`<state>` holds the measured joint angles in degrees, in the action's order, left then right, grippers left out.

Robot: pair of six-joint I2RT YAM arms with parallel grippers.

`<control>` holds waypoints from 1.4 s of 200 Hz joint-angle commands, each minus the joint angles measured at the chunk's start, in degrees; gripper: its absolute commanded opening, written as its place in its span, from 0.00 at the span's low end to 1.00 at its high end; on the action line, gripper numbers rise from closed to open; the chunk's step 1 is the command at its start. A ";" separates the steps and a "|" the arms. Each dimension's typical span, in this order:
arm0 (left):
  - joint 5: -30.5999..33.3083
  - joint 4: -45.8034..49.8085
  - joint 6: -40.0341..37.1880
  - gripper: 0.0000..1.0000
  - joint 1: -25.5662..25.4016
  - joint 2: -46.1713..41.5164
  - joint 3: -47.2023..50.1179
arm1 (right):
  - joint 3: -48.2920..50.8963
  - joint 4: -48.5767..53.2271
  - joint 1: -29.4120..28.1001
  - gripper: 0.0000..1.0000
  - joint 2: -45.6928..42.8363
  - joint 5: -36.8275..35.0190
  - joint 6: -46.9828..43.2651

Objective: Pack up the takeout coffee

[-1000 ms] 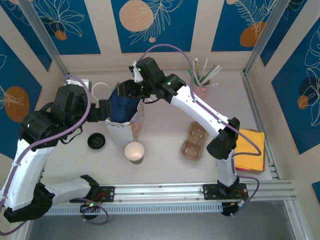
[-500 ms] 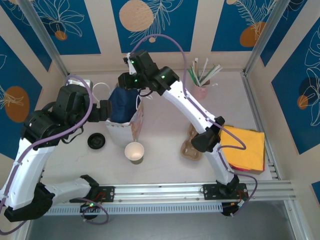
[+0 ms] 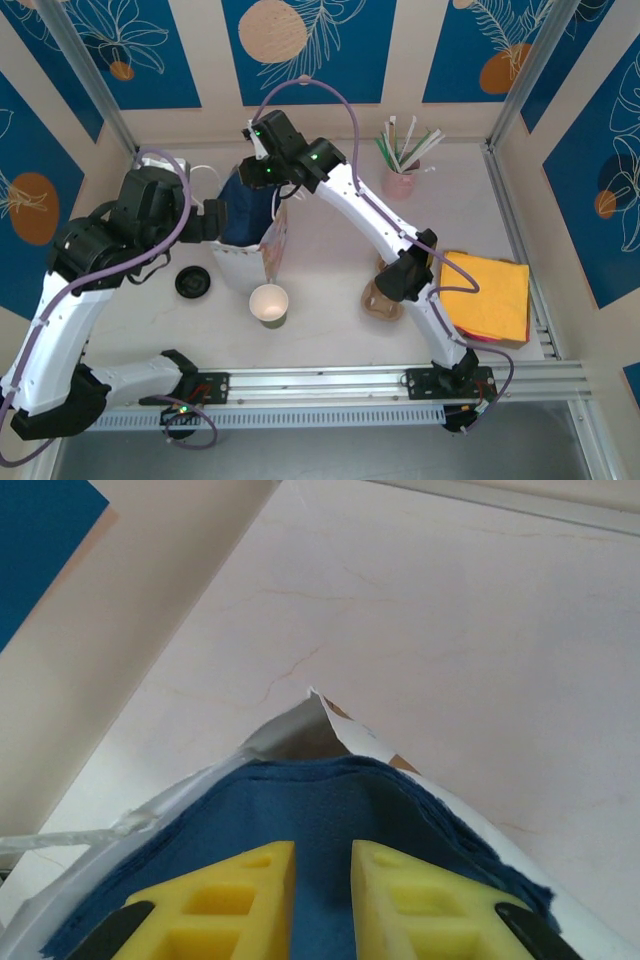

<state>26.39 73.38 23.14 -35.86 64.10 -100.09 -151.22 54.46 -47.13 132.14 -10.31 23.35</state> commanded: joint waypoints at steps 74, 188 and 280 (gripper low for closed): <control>-7.08 -3.60 -1.84 0.96 0.35 7.44 -4.97 | 1.60 1.44 -0.03 0.27 -10.85 0.71 -2.08; -14.95 -10.94 -2.57 0.67 6.24 22.94 -9.44 | 38.05 -7.85 12.37 0.34 -40.45 -3.52 6.45; -13.02 -12.70 -2.24 0.47 9.75 33.31 -10.86 | 50.23 -9.64 15.93 0.34 -51.28 -5.28 8.47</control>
<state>12.45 61.63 20.97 -26.87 95.66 -108.57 -102.13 46.02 -31.46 81.41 -14.44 30.70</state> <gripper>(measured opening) 0.478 0.336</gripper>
